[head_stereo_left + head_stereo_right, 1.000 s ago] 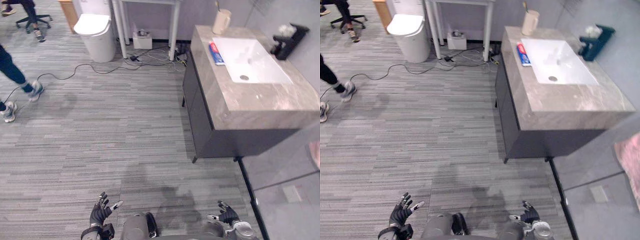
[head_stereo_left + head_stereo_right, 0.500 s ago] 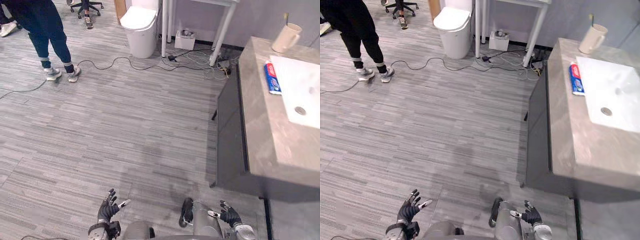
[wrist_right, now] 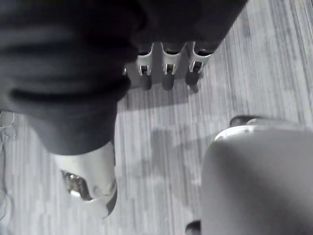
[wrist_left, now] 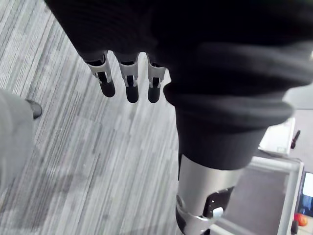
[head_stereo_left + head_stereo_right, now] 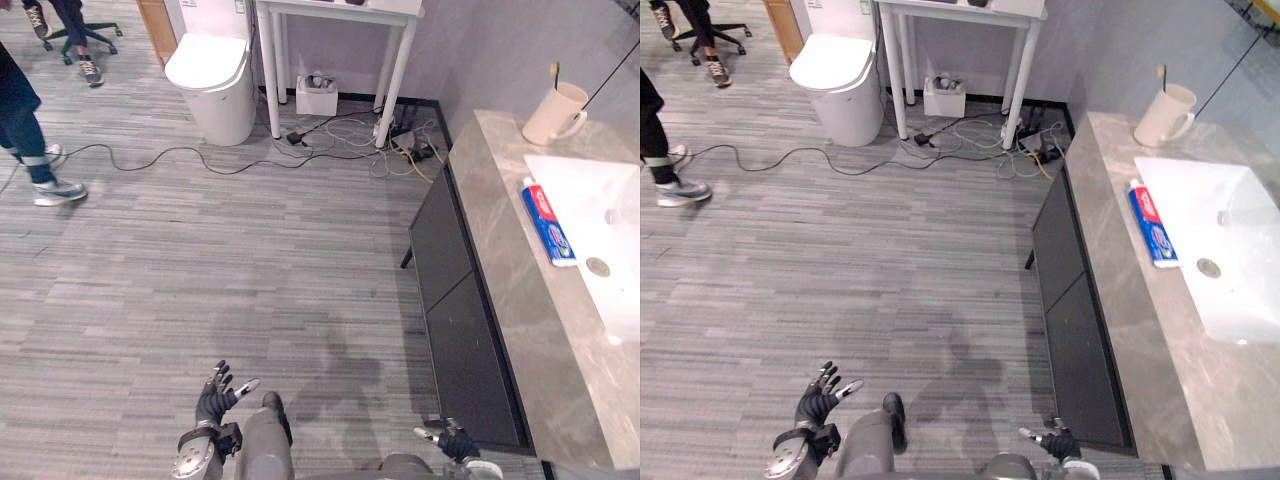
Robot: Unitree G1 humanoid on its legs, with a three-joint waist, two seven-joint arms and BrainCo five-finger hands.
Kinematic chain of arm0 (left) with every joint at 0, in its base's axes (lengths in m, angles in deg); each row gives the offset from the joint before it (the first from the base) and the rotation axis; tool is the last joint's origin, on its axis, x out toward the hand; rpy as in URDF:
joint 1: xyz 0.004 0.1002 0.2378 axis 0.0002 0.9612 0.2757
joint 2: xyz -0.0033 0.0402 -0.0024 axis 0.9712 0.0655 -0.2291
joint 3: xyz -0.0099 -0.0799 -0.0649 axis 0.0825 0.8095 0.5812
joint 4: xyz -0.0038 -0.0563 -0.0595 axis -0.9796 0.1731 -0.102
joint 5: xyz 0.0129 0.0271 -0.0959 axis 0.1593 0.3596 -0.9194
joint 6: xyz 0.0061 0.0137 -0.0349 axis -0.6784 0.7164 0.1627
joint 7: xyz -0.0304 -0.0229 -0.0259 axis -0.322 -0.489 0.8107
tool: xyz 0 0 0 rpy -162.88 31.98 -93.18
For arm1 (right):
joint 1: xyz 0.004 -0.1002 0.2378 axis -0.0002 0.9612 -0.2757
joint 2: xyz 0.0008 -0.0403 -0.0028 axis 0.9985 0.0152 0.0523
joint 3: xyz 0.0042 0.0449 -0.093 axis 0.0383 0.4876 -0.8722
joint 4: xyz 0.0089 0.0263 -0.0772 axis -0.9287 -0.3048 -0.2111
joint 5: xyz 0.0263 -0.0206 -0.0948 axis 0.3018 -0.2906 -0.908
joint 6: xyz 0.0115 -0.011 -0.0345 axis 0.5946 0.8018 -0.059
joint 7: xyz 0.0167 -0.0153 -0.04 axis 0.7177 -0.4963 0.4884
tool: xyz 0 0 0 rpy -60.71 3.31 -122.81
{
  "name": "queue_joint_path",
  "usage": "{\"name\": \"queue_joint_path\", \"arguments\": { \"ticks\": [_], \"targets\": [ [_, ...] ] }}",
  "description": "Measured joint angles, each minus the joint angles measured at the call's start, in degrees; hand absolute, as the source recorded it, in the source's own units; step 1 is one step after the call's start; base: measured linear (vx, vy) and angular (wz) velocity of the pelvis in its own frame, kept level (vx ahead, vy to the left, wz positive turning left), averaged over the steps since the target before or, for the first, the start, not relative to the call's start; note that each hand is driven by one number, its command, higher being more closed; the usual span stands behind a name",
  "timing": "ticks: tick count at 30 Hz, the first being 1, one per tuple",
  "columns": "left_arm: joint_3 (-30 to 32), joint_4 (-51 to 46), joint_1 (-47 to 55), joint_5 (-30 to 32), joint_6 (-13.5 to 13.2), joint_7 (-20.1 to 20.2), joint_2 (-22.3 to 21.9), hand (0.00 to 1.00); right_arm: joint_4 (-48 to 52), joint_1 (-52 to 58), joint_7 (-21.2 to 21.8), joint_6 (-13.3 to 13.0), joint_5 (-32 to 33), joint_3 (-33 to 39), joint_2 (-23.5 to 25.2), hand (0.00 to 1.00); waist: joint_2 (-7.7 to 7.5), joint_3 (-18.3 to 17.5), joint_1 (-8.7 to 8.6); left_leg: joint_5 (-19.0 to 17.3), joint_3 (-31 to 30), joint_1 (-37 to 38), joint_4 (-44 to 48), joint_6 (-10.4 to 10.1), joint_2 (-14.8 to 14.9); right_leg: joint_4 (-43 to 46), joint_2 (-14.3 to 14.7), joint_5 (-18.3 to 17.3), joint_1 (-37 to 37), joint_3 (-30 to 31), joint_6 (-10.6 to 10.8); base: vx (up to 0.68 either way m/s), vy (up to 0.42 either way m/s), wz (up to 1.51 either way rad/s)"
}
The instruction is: Organize washtable
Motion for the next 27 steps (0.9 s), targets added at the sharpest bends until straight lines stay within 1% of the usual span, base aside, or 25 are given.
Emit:
{"name": "queue_joint_path", "arguments": {
  "ticks": [1, 2, 3, 4, 5, 6, 7, 8, 9, 10, 11, 12, 13, 14, 15, 16, 17, 18, 19, 20, 22, 23, 24, 25, 27],
  "targets": [
    [-0.3, 0.0, 0.2, 0.2, 0.0, 0.0, 0.0, 0.00, 0.0, 0.1, 0.1, 0.0, -0.2, -0.1, 0.1, 0.00, -0.08, 0.0, -0.01, -0.7, 1.1, 1.5, -0.5, 0.0, -0.2, 4.1, -0.9, 0.7, -1.9, 1.0, -0.3, 0.19, 0.196, -0.78],
    [-1.5, 0.0, 1.2, 1.0, 0.0, 0.0, 0.3, 0.00, 0.2, 0.1, 0.3, 0.0, -0.3, -0.5, 0.4, 0.00, -0.19, -0.2, -0.25, -1.3, 3.4, 4.6, -2.4, 0.0, -1.0, 12.2, -2.9, 3.3, -6.1, 2.0, -0.7, 0.17, 0.140, -0.90],
    [-2.1, 0.1, 2.1, 1.5, 0.1, 0.0, 0.8, 0.00, 0.4, 0.1, 0.4, 0.0, -0.3, -1.2, 0.3, 0.00, -0.88, -0.7, -0.41, -1.3, 5.7, 7.9, -5.3, 0.0, -1.8, 16.6, -4.8, 7.2, -8.9, 1.4, -0.7, 0.23, 0.156, -0.94],
    [-2.2, 0.1, 2.5, 1.8, 0.1, 0.0, 0.8, 0.00, 0.4, 0.1, 0.5, 0.0, -0.4, -1.4, 0.3, 0.00, -0.82, -1.0, -0.46, -1.2, 6.7, 9.5, -7.1, -0.1, -2.2, 17.8, -5.5, 8.7, -9.9, 0.9, -1.0, 0.21, 0.099, -1.02],
    [-2.3, 0.1, 2.7, 1.9, 0.0, 0.0, 0.2, 0.00, 0.4, -0.2, 1.0, 0.0, -1.2, -1.7, 0.3, 0.00, -0.84, -1.1, -0.45, -1.2, 8.0, 12.2, -9.7, -0.1, -2.4, 19.4, -6.5, 9.1, -11.2, -2.7, -2.7, 0.21, 0.085, -0.90],
    [-2.0, 0.2, 2.7, 1.9, 0.0, -0.1, 0.3, 0.00, 0.4, -0.6, 1.1, 0.0, -1.6, -2.1, 0.3, 0.00, -0.79, -1.0, -0.48, -1.2, 8.5, 13.2, -10.7, 0.0, -2.2, 20.4, -6.5, 7.2, -12.0, -5.1, -3.1, 0.18, 0.041, -1.09],
    [-1.7, 0.9, 2.7, 1.8, -0.1, 0.0, 0.8, 0.00, 0.2, -1.5, 1.3, -0.2, -2.2, -3.6, 0.1, 0.00, -0.76, -1.1, -0.94, -0.5, 10.5, 14.5, -11.9, -0.1, -1.3, 20.7, -6.1, 1.8, -13.9, -11.3, -2.8, 0.16, -0.006, -1.02],
    [-1.2, 2.2, 2.6, 1.8, -0.1, 0.0, 1.3, 0.00, -0.7, -3.0, 1.3, -0.3, -2.6, -5.1, -0.2, 0.00, -0.68, -1.1, -1.98, 0.0, 13.3, 15.6, -12.5, -0.2, -0.2, 18.4, -5.0, -1.1, -15.3, -18.1, -3.4, 0.17, -0.025, -1.03],
    [-0.9, 2.8, 2.5, 1.8, -0.1, 0.0, 1.4, 0.00, -1.1, -3.7, 1.3, -0.3, -2.7, -5.5, -0.3, 0.00, -0.60, -1.1, -2.33, 0.1, 14.7, 16.2, -12.6, -0.2, 0.3, 16.2, -4.1, -1.4, -15.8, -22.0, -4.0, 0.19, -0.056, -1.10],
    [-0.5, 4.1, 2.2, 1.8, 0.0, 0.0, 1.4, 0.00, -1.6, -4.6, 1.3, -0.3, -3.1, -5.8, -0.2, 0.00, -0.60, -1.1, -2.49, 0.1, 17.0, 17.3, -12.4, -0.3, 0.9, 10.0, -1.9, -0.8, -16.6, -28.3, -5.0, 0.22, -0.096, -1.15],
    [-0.2, 5.6, 1.6, 1.8, 0.0, 0.1, 1.5, 0.00, -1.6, -4.8, 1.3, -0.4, -3.4, -5.8, -0.3, 0.00, -0.81, -1.3, -2.59, 0.0, 17.9, 18.4, -12.2, -0.5, 0.8, 0.6, 1.0, 2.5, -16.8, -32.6, -7.5, 0.24, -0.113, -1.17],
    [-0.1, 6.1, 1.6, 1.8, 0.1, 0.1, 2.4, 0.00, -1.5, -4.3, 1.3, -0.4, -3.6, -5.8, -0.4, 0.00, -1.93, -1.9, -2.77, -0.3, 17.9, 19.5, -12.1, -1.5, -0.5, -6.2, 2.7, 9.3, -16.5, -33.6, -11.7, 0.29, -0.125, -1.03],
    [-0.3, 7.5, 0.8, 1.9, 0.2, 0.1, 1.5, 0.00, -1.9, -4.3, 1.3, -0.5, -3.6, -5.7, -1.8, 0.00, -0.64, -2.0, -2.82, -1.5, 17.5, 20.9, -11.9, -3.5, -0.1, -7.8, 4.5, 9.1, -14.8, -33.8, -16.6, 0.26, -0.060, -0.91],
    [-0.6, 7.8, 0.9, 1.9, 0.1, 0.2, 0.7, 0.00, -2.2, -4.3, 1.3, -0.7, -3.6, -5.7, -3.1, 0.00, 1.42, -2.5, -3.07, -2.3, 16.1, 21.1, -12.1, -4.6, 1.1, -8.8, 6.4, 9.3, -14.6, -32.4, -16.9, 0.27, -0.042, -0.95],
    [-1.9, 7.9, 0.6, 1.9, -0.1, 0.2, 0.4, 0.00, -2.5, -3.8, 1.3, -1.0, -3.6, -5.2, -4.5, 0.00, 3.26, -3.1, -3.54, -3.0, 14.4, 21.7, -11.9, -5.5, 1.8, -9.5, 8.7, 8.7, -14.6, -30.8, -15.9, 0.18, 0.000, -0.78],
    [-2.0, 7.9, 0.1, 1.9, -0.2, 0.3, 0.3, 0.00, -2.7, -3.7, 1.3, -1.0, -3.6, -4.9, -4.9, 0.00, 4.39, -3.3, -3.54, -3.5, 14.0, 22.0, -11.0, -6.2, 2.5, -9.4, 9.5, 8.1, -14.6, -30.1, -15.6, 0.13, -0.018, -0.67],
    [-2.0, 8.1, -1.3, 1.9, -0.2, 0.4, 0.3, 0.00, -3.0, -3.2, 1.3, -0.9, -3.6, -4.4, -5.1, 0.00, 4.59, -3.2, -3.71, -4.0, 13.1, 20.7, -5.1, -6.9, 4.5, -9.3, 10.6, 6.1, -14.2, -28.8, -13.6, 0.10, -0.053, -0.67],
    [-2.1, 8.2, -2.0, 1.9, -0.2, 0.4, 0.7, 0.00, -3.0, -2.5, 1.3, -0.9, -3.6, -4.6, -5.1, 0.00, 4.06, -2.7, -3.40, -3.0, 11.9, 19.0, 3.4, -7.2, 7.1, -10.6, 12.0, 5.7, -12.1, -27.8, -13.1, 0.08, -0.085, -0.66],
    [-2.4, 8.3, -1.9, 1.8, -0.2, 0.4, 0.8, 0.00, -2.9, -2.0, 1.3, -0.9, -3.5, -4.6, -5.1, 0.00, 4.04, -2.6, -3.33, -2.5, 10.7, 18.0, 7.9, -7.9, 8.6, -11.7, 13.0, 5.7, -10.8, -27.1, -13.1, 0.08, -0.102, -0.69],
    [-3.0, 8.4, -1.5, 1.8, -0.2, 0.3, 0.8, 0.00, -3.0, -1.5, 1.2, -0.9, -3.5, -4.6, -5.3, 0.00, 4.19, -2.5, -3.46, -3.8, 8.5, 15.9, 14.6, -8.7, 10.1, -13.1, 14.7, 5.7, -8.8, -25.6, -13.1, 0.06, -0.053, -0.68],
    [-3.8, 8.5, -1.5, 1.8, -0.2, 0.3, 0.7, 0.00, -3.0, -1.4, 1.2, -0.9, -3.5, -3.8, -5.3, 0.00, 3.90, -2.5, -3.47, -5.4, 6.3, 13.2, 14.8, -6.6, 8.9, -15.0, 15.7, 5.6, -7.4, -23.4, -13.3, 0.06, 0.003, -0.67],
    [-4.0, 8.4, -1.6, 1.8, -0.3, 0.2, 0.6, 0.00, -3.5, -1.4, 1.2, -0.9, -3.5, -3.2, -5.2, 0.00, 3.62, -2.5, -3.37, -6.0, 6.2, 12.0, 11.0, -5.6, 7.6, -15.8, 15.8, 5.8, -7.3, -22.2, -13.1, 0.08, 0.033, -0.71],
    [-4.0, 8.4, -1.4, 1.8, -0.3, 0.1, 0.6, 0.00, -3.5, -1.7, 1.1, -0.8, -3.5, -2.9, -5.2, 0.00, 3.43, -2.4, -3.27, -6.0, 5.1, 10.5, 6.3, -5.5, 6.0, -16.2, 15.8, 5.9, -7.1, -20.1, -12.9, 0.06, 0.026, -0.74],
    [-4.0, 8.4, -1.4, 1.8, -0.3, 0.1, 0.6, 0.00, -3.4, -1.8, 1.1, -0.9, -3.5, -2.8, -5.2, 0.00, 3.46, -2.4, -3.27, -6.0, 3.8, 9.7, 3.9, -5.4, 5.3, -16.3, 15.8, 6.0, -7.1, -19.2, -12.7, 0.08, 0.051, -0.86],
    [-3.8, 8.4, 0.0, 1.7, -0.5, 0.0, 0.4, 0.00, -3.5, -1.8, 1.0, -0.9, -3.5, -2.8, -5.2, 0.00, 3.25, -2.3, -2.83, -5.7, -4.1, 8.7, -4.2, -5.4, 2.0, -16.6, 15.8, 6.3, -6.6, -14.1, -12.2, 0.08, 0.081, -1.00]
  ]
}}
